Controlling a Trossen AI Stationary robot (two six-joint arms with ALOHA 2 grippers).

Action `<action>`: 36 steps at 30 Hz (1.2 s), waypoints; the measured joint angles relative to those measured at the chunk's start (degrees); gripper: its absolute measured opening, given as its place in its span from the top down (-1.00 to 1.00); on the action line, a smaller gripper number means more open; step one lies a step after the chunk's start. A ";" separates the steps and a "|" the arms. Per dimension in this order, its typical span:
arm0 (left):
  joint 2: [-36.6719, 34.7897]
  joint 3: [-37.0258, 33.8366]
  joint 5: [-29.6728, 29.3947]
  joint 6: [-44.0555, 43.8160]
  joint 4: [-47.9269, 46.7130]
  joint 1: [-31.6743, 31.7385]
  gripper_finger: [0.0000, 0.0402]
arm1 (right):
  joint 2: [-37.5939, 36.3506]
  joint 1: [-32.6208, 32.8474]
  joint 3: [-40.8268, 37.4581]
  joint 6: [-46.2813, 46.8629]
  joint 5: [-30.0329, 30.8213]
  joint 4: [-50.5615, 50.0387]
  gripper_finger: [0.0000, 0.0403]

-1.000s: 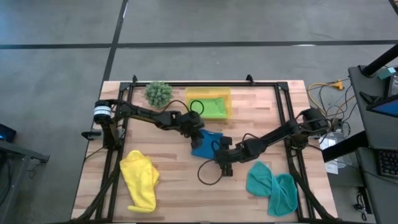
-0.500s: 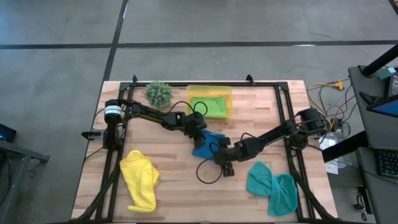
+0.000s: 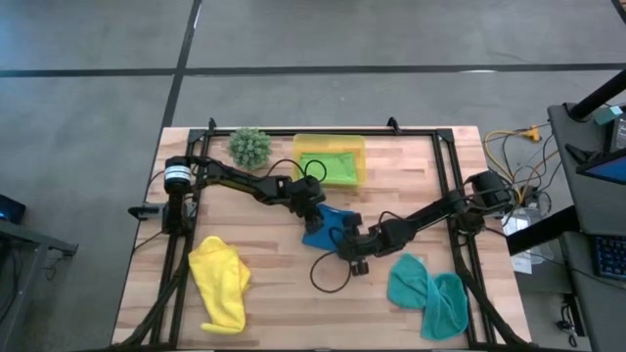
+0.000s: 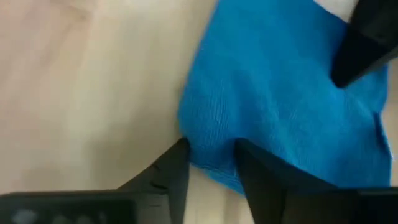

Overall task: Fold microfiber towels
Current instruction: Put the blue towel into the yellow bin

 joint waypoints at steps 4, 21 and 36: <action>0.04 -0.04 -0.15 0.01 0.02 0.00 1.00 | 0.00 2.02 -0.02 0.20 2.34 -0.08 0.64; -4.48 -0.70 -0.18 2.14 -2.23 -0.11 1.00 | -0.04 7.08 13.47 7.78 5.14 -15.88 0.94; -28.88 -2.05 5.18 14.72 -4.28 -1.28 0.94 | -5.75 -2.91 24.54 3.12 -2.71 -27.11 0.95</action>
